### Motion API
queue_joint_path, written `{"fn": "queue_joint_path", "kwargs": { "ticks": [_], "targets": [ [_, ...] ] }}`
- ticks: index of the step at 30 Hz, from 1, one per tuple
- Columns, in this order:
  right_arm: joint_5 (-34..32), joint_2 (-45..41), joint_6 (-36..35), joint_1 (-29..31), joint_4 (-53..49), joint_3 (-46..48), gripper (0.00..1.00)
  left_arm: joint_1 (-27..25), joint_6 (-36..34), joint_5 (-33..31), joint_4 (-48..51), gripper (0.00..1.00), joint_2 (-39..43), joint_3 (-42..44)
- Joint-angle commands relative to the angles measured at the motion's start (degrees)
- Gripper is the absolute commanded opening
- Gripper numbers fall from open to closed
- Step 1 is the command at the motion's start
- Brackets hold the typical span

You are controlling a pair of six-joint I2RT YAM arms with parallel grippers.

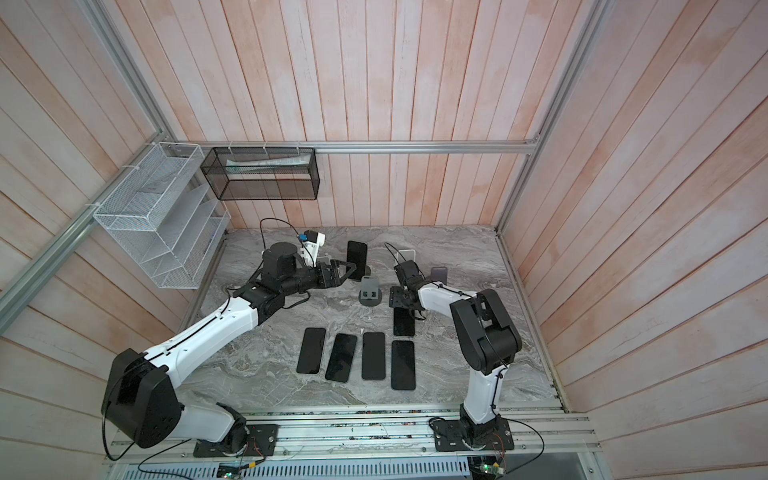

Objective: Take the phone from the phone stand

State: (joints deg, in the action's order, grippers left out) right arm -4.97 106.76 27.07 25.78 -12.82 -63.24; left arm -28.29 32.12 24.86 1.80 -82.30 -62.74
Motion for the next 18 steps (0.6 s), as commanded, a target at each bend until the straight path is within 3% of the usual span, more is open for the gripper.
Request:
{"fn": "queue_joint_path", "kwargs": {
  "ticks": [1,14,18],
  "targets": [
    [0.6,-0.8,1.0,0.2,-1.2,-0.8,0.75,0.1,-1.1,0.6,0.1,0.96,-0.6,-1.5],
    [-0.2,0.2,0.9,0.3,-1.6,-4.1,0.81,0.1,-1.5,1.5,0.5,0.96,-1.1,-2.0],
    [-1.5,-2.9,0.6,0.3,-1.5,-4.5,0.82,0.0,-1.9,1.8,0.4,0.96,-1.1,-2.0]
  ]
}}
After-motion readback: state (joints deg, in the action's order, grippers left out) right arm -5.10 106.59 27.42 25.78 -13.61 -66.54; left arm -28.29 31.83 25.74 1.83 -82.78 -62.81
